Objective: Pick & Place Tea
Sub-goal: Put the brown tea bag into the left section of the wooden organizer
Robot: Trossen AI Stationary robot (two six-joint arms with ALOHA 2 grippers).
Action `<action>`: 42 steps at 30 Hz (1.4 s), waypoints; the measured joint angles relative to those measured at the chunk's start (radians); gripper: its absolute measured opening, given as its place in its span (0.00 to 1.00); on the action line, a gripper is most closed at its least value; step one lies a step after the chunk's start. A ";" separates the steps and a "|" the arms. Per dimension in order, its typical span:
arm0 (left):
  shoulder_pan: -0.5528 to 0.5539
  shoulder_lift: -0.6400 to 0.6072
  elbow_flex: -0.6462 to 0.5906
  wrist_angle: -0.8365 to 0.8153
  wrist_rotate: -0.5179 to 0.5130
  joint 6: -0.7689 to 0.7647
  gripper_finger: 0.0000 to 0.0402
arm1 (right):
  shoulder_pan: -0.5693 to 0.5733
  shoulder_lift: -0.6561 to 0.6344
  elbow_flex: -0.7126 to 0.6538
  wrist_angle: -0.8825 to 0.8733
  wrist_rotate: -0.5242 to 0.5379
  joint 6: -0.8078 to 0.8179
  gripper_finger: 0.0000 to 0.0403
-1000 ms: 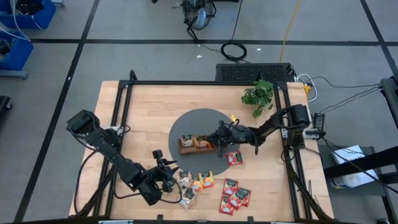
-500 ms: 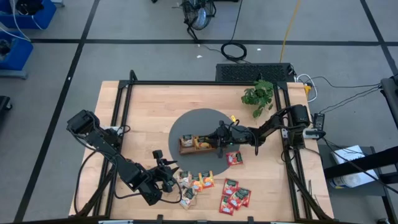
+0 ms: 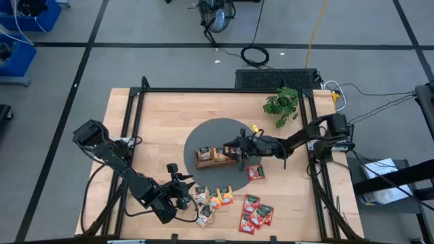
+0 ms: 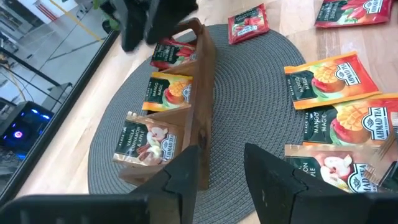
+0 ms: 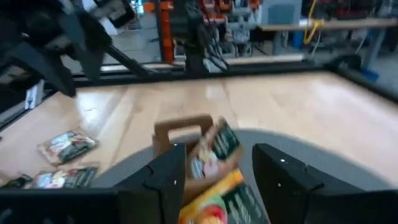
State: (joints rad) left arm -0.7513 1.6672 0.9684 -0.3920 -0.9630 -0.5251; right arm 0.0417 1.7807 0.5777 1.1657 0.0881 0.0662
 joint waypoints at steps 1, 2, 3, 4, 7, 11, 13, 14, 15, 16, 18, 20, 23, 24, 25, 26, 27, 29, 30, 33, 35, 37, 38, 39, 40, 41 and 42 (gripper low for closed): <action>0.000 0.000 0.000 0.000 0.000 0.000 0.33 | 0.009 -0.028 0.000 -0.020 0.014 -0.016 0.42; 0.000 0.000 0.000 0.000 0.001 0.000 0.33 | 0.018 -0.060 0.000 -0.051 0.020 -0.029 0.42; 0.000 0.000 0.000 0.000 0.003 0.000 0.33 | 0.030 -0.091 0.000 -0.086 0.020 -0.035 0.42; 0.000 0.000 0.000 0.000 0.014 0.000 0.33 | 0.045 -0.122 0.000 -0.124 0.018 -0.033 0.41; 0.000 0.000 0.000 0.011 0.094 -0.004 0.33 | 0.113 -0.195 0.001 -0.259 0.014 -0.025 0.41; 0.000 0.000 0.000 0.089 0.274 0.016 0.33 | 0.230 -0.217 0.001 -0.335 0.013 -0.011 0.39; -0.004 0.000 0.000 0.161 0.390 0.040 0.33 | 0.289 -0.205 0.003 -0.329 0.012 0.001 0.37; -0.008 0.000 0.000 0.204 0.452 0.056 0.33 | 0.317 -0.192 0.007 -0.328 0.011 0.003 0.36; -0.013 0.000 0.000 0.246 0.509 0.073 0.33 | 0.341 -0.176 0.013 -0.329 0.011 0.003 0.35; -0.020 0.000 -0.002 0.290 0.557 0.085 0.33 | 0.363 -0.159 0.020 -0.331 0.011 0.001 0.34; -0.033 0.000 -0.014 0.378 0.603 0.097 0.33 | 0.393 -0.110 0.042 -0.318 0.012 0.002 0.31; -0.046 0.001 -0.029 0.419 0.598 0.098 0.33 | 0.407 -0.050 0.069 -0.286 0.012 0.001 0.28; -0.060 0.030 -0.054 0.453 0.563 0.073 0.33 | 0.411 0.051 0.113 -0.216 0.011 0.001 0.23; -0.064 0.047 -0.064 0.461 0.558 0.066 0.33 | 0.407 0.079 0.130 -0.205 0.007 0.005 0.22; -0.067 0.067 -0.071 0.473 0.558 0.056 0.33 | 0.400 0.106 0.152 -0.203 -0.015 0.014 0.20; -0.069 0.091 -0.074 0.492 0.558 0.047 0.33 | 0.391 0.128 0.176 -0.204 -0.052 0.033 0.19; -0.069 0.114 -0.075 0.518 0.567 0.043 0.33 | 0.382 0.145 0.199 -0.212 -0.092 0.052 0.18; -0.068 0.163 -0.075 0.576 0.597 0.052 0.33 | 0.365 0.181 0.257 -0.230 -0.178 0.083 0.16; -0.068 0.183 -0.075 0.605 0.614 0.062 0.33 | 0.360 0.195 0.284 -0.236 -0.200 0.091 0.15; -0.062 0.224 -0.074 0.690 0.672 0.077 0.33 | 0.352 0.219 0.352 -0.292 -0.223 0.104 0.13; -0.061 0.234 -0.075 0.706 0.683 0.079 0.33 | 0.351 0.226 0.383 -0.360 -0.224 0.106 0.12; -0.054 0.244 -0.075 0.729 0.692 0.078 0.33 | 0.350 0.228 0.402 -0.427 -0.224 0.121 0.12; -0.051 0.247 -0.075 0.730 0.693 0.080 0.33 | 0.350 0.228 0.409 -0.456 -0.224 0.135 0.12; -0.046 0.247 -0.075 0.730 0.694 0.085 0.33 | 0.349 0.228 0.413 -0.479 -0.224 0.152 0.12; -0.036 0.248 -0.075 0.730 0.698 0.089 0.33 | 0.348 0.228 0.414 -0.489 -0.228 0.167 0.12; -0.025 0.247 -0.075 0.731 0.701 0.093 0.33 | 0.345 0.228 0.414 -0.497 -0.249 0.183 0.13; -0.014 0.247 -0.075 0.729 0.701 0.094 0.33 | 0.345 0.228 0.413 -0.498 -0.272 0.199 0.14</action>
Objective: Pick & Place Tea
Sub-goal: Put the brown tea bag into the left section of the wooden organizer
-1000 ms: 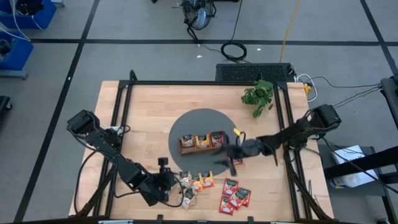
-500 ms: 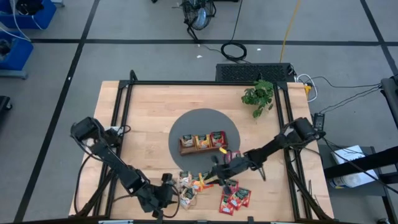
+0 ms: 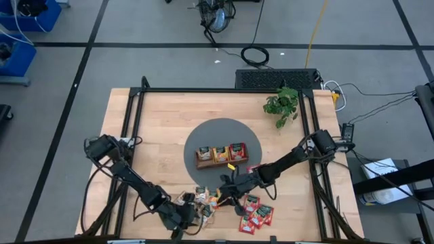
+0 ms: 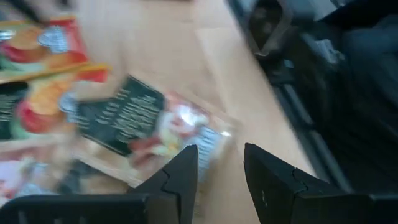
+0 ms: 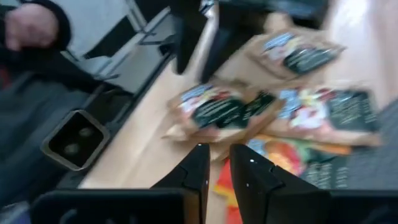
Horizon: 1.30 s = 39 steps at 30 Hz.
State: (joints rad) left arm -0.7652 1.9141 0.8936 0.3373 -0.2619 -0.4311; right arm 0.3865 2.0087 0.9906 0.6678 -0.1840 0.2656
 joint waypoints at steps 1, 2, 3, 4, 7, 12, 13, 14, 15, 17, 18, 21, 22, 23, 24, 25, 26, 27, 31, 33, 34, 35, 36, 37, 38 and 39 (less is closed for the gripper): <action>0.013 0.000 0.000 -0.005 0.000 0.000 0.33 | -0.003 0.000 0.000 0.000 -0.021 0.014 0.15; 0.024 0.000 0.000 -0.011 0.000 0.000 0.33 | -0.005 0.000 0.000 0.001 -0.030 0.024 0.16; 0.036 0.000 0.000 -0.014 0.007 0.000 0.33 | -0.006 -0.001 0.000 0.001 -0.031 0.036 0.18; 0.049 0.000 0.000 -0.017 0.021 0.000 0.33 | -0.007 -0.001 0.000 0.001 -0.030 0.051 0.19; 0.080 0.000 0.000 -0.042 0.046 -0.018 0.33 | -0.017 -0.001 0.000 0.000 -0.035 0.110 0.24; 0.111 0.000 0.000 -0.056 0.033 -0.020 0.33 | -0.034 -0.001 0.000 -0.048 -0.053 0.168 0.30; 0.115 0.000 0.000 -0.056 0.028 -0.016 0.33 | -0.035 -0.001 0.000 -0.059 -0.053 0.168 0.31; 0.120 0.000 0.000 -0.058 0.021 -0.014 0.33 | -0.036 -0.001 0.000 -0.067 -0.052 0.168 0.32; 0.123 0.000 0.000 -0.062 0.014 -0.011 0.33 | -0.036 -0.001 0.000 -0.071 -0.052 0.168 0.32; 0.129 0.000 0.000 -0.079 -0.014 -0.015 0.33 | -0.036 -0.001 0.000 -0.074 -0.052 0.168 0.32; 0.131 0.000 0.000 -0.086 -0.027 -0.020 0.33 | -0.036 -0.001 0.000 -0.074 -0.052 0.169 0.32; 0.134 0.000 0.000 -0.103 -0.054 -0.037 0.33 | -0.035 -0.001 -0.001 -0.056 -0.052 0.191 0.31; 0.134 0.000 0.000 -0.103 -0.057 -0.042 0.33 | -0.033 -0.001 -0.001 -0.050 -0.052 0.196 0.31; 0.134 0.000 0.000 -0.103 -0.060 -0.043 0.33 | -0.032 -0.001 -0.001 -0.050 -0.052 0.198 0.31; 0.134 0.000 0.000 -0.103 -0.063 -0.042 0.33 | -0.032 -0.001 -0.001 -0.050 -0.052 0.198 0.31; 0.134 0.000 0.000 -0.103 -0.067 -0.042 0.33 | -0.032 -0.001 -0.001 -0.051 -0.052 0.197 0.31; 0.133 0.000 0.000 -0.103 -0.074 -0.042 0.33 | -0.032 -0.001 -0.001 -0.051 -0.053 0.197 0.31; 0.132 0.000 0.000 -0.104 -0.081 -0.042 0.33 | -0.032 -0.001 -0.001 -0.051 -0.053 0.197 0.31; 0.132 0.000 0.000 -0.113 -0.093 -0.041 0.33 | -0.032 -0.001 -0.001 -0.051 -0.088 0.211 0.31; 0.132 -0.001 0.000 -0.125 -0.106 -0.042 0.33 | -0.032 -0.001 -0.001 -0.054 -0.138 0.205 0.31; 0.132 -0.001 0.000 -0.127 -0.107 -0.042 0.33 | -0.029 -0.001 -0.001 -0.060 -0.156 0.182 0.31; 0.132 -0.001 0.000 -0.127 -0.107 -0.042 0.33 | -0.024 -0.001 -0.001 -0.074 -0.158 0.141 0.30; 0.132 -0.001 0.000 -0.127 -0.108 -0.041 0.33 | -0.018 -0.001 -0.002 -0.082 -0.157 0.072 0.30; 0.132 -0.001 0.000 -0.127 -0.108 -0.041 0.33 | -0.011 -0.001 -0.002 -0.092 -0.150 -0.010 0.30; 0.132 -0.001 0.000 -0.127 -0.108 -0.041 0.33 | 0.000 -0.001 -0.002 -0.101 -0.124 -0.090 0.30; 0.132 -0.001 0.000 -0.127 -0.108 -0.042 0.33 | 0.011 -0.001 -0.002 -0.109 -0.084 -0.161 0.30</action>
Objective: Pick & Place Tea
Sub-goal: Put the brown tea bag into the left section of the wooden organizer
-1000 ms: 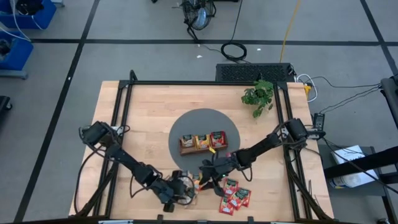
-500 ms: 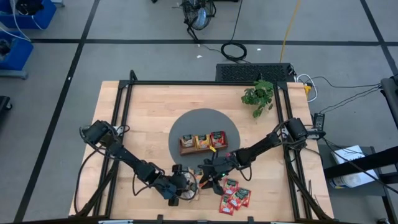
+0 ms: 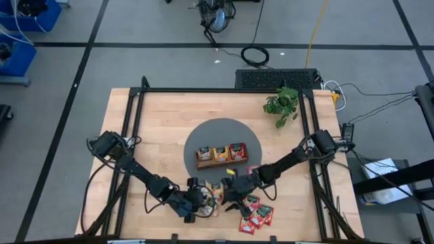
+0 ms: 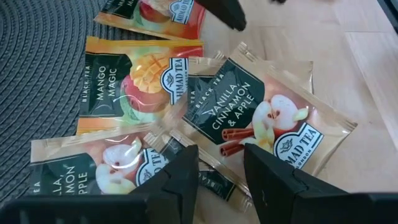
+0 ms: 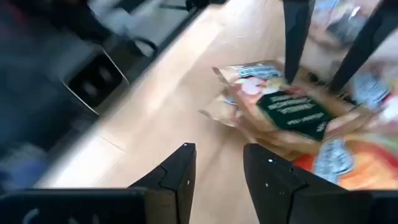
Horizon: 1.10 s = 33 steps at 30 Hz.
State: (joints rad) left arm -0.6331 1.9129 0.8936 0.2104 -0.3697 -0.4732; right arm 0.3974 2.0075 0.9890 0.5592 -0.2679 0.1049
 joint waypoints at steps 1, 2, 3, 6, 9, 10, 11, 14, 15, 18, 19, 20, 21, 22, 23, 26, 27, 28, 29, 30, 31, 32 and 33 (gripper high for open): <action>0.000 0.000 0.000 0.000 0.000 0.000 0.33 | 0.014 0.000 0.000 -0.004 0.060 -0.062 0.30; 0.000 0.000 0.000 0.001 0.000 0.000 0.33 | 0.028 0.000 0.000 -0.004 0.128 -0.117 0.30; 0.000 0.000 0.000 0.001 0.000 -0.002 0.33 | 0.042 0.000 0.000 -0.003 0.197 -0.169 0.30; 0.000 0.000 0.000 0.001 0.000 -0.009 0.33 | 0.086 0.000 0.001 0.005 0.396 -0.318 0.30; 0.001 0.000 0.000 0.002 0.000 -0.007 0.33 | 0.118 0.000 0.001 0.005 0.536 -0.421 0.30; 0.002 0.000 0.000 0.002 0.000 -0.006 0.33 | 0.123 0.000 0.001 0.005 0.556 -0.436 0.30; 0.003 0.000 0.000 0.003 0.001 -0.006 0.33 | 0.125 0.000 0.001 0.005 0.555 -0.446 0.30; 0.011 0.000 0.000 0.003 0.001 -0.005 0.33 | 0.126 0.001 0.001 0.009 0.526 -0.467 0.30; 0.013 0.000 0.000 0.003 0.001 -0.003 0.33 | 0.126 0.004 0.001 0.018 0.525 -0.476 0.30; 0.020 0.000 0.000 0.004 0.001 -0.003 0.33 | 0.127 0.022 0.002 0.053 0.527 -0.523 0.30; 0.022 0.000 0.000 0.004 0.001 -0.003 0.33 | 0.127 0.033 0.002 0.071 0.527 -0.537 0.30; 0.023 0.000 0.000 0.004 0.001 -0.003 0.33 | 0.126 0.044 0.011 0.077 0.529 -0.544 0.30; 0.023 0.000 0.000 0.004 0.001 -0.003 0.33 | 0.127 0.053 0.022 0.077 0.530 -0.553 0.30; 0.023 0.000 0.000 0.007 0.001 -0.003 0.33 | 0.127 0.057 0.030 0.063 0.530 -0.562 0.30; 0.023 0.000 0.000 0.008 0.001 -0.002 0.33 | 0.126 0.066 0.042 0.048 0.531 -0.566 0.30; 0.023 0.000 0.000 0.011 0.002 -0.001 0.33 | 0.120 0.086 0.076 0.031 0.536 -0.583 0.30; 0.023 0.000 0.000 0.013 0.002 0.000 0.33 | 0.120 0.089 0.084 0.027 0.544 -0.594 0.30; 0.023 0.000 0.000 0.012 0.002 -0.001 0.33 | 0.120 0.096 0.092 0.029 0.550 -0.604 0.30; 0.023 0.000 0.000 0.010 0.002 -0.001 0.33 | 0.120 0.099 0.097 0.030 0.554 -0.613 0.29; 0.023 0.000 0.000 0.010 0.002 0.000 0.33 | 0.120 0.099 0.098 0.030 0.558 -0.622 0.28; 0.023 0.000 0.000 0.008 0.002 0.000 0.33 | 0.120 0.098 0.100 0.027 0.559 -0.630 0.27; 0.023 0.000 0.000 0.007 0.002 -0.001 0.33 | 0.120 0.098 0.101 0.025 0.560 -0.635 0.26; 0.023 0.000 0.000 0.007 0.002 0.000 0.33 | 0.118 0.098 0.102 0.021 0.560 -0.637 0.24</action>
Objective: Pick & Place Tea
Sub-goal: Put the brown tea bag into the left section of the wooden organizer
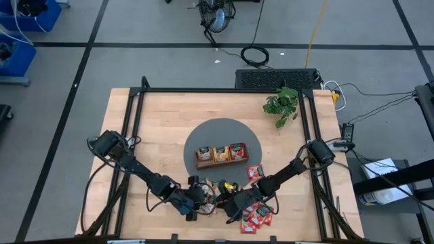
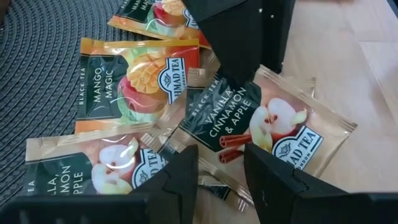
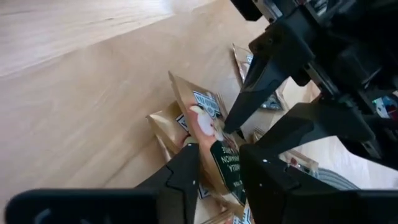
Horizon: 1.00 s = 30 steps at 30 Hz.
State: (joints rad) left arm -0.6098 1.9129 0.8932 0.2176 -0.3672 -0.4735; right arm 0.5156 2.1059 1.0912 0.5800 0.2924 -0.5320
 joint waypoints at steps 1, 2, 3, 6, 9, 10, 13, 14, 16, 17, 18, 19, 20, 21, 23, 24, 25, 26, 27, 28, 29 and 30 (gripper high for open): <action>0.000 0.000 0.000 0.000 0.000 0.001 0.33 | -0.001 0.000 0.000 -0.004 0.003 0.000 0.22; 0.000 0.000 0.000 -0.001 0.000 0.001 0.33 | -0.002 0.000 0.000 -0.007 0.014 0.000 0.21; 0.000 0.000 0.000 -0.002 0.000 0.001 0.33 | -0.003 0.000 0.000 -0.011 0.021 -0.001 0.18; 0.000 0.000 0.000 -0.002 0.000 0.001 0.33 | -0.004 0.000 0.000 -0.019 0.021 -0.004 0.11; 0.000 0.000 0.000 0.001 0.000 0.002 0.33 | -0.005 0.000 0.000 -0.024 0.021 -0.018 0.03; 0.000 0.000 0.000 0.001 0.001 0.002 0.33 | -0.005 0.000 0.000 -0.025 0.021 -0.024 0.02; 0.000 0.000 0.000 0.003 0.000 0.022 0.33 | -0.005 0.000 0.000 -0.026 0.022 -0.037 0.01; 0.000 0.000 0.000 0.008 -0.002 0.037 0.33 | -0.005 0.000 0.000 -0.026 0.025 -0.048 0.01; -0.001 0.000 -0.001 0.041 -0.034 0.077 0.33 | -0.002 -0.007 0.000 -0.029 0.053 -0.082 0.00; -0.001 0.000 -0.001 0.068 -0.053 0.096 0.33 | 0.001 -0.012 -0.001 -0.029 0.075 -0.100 0.00; -0.001 -0.003 -0.001 0.093 -0.061 0.118 0.33 | 0.005 -0.019 -0.001 -0.034 0.096 -0.120 0.00; -0.002 -0.013 -0.001 0.101 -0.064 0.143 0.33 | 0.012 -0.027 -0.002 -0.038 0.120 -0.141 0.00; -0.004 -0.031 -0.002 0.100 -0.068 0.162 0.33 | 0.020 -0.036 -0.003 -0.046 0.153 -0.163 0.00; -0.006 -0.046 -0.002 0.107 -0.070 0.176 0.33 | 0.028 -0.046 -0.005 -0.050 0.183 -0.189 0.00; -0.010 -0.087 0.000 0.101 -0.075 0.184 0.33 | 0.047 -0.066 -0.005 -0.065 0.229 -0.246 0.00; -0.015 -0.111 0.000 0.088 -0.079 0.186 0.33 | 0.058 -0.082 -0.005 -0.072 0.245 -0.281 0.00; -0.019 -0.135 -0.001 0.083 -0.080 0.186 0.33 | 0.069 -0.094 -0.005 -0.078 0.258 -0.313 0.00; -0.021 -0.156 0.000 0.088 -0.080 0.184 0.33 | 0.080 -0.105 -0.004 -0.088 0.265 -0.342 0.00; -0.021 -0.174 0.000 0.092 -0.080 0.183 0.33 | 0.091 -0.115 -0.003 -0.102 0.274 -0.370 0.00; -0.025 -0.192 0.000 0.089 -0.080 0.182 0.33 | 0.102 -0.122 -0.004 -0.114 0.288 -0.397 0.00; -0.028 -0.207 0.000 0.085 -0.081 0.174 0.33 | 0.113 -0.126 -0.004 -0.113 0.300 -0.424 0.00; -0.029 -0.219 0.000 0.086 -0.083 0.161 0.33 | 0.125 -0.132 -0.004 -0.111 0.321 -0.454 0.00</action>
State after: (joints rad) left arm -0.6391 1.6942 0.8936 0.3041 -0.4498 -0.3125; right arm 0.6408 1.9740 1.0870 0.4687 0.6134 -0.9858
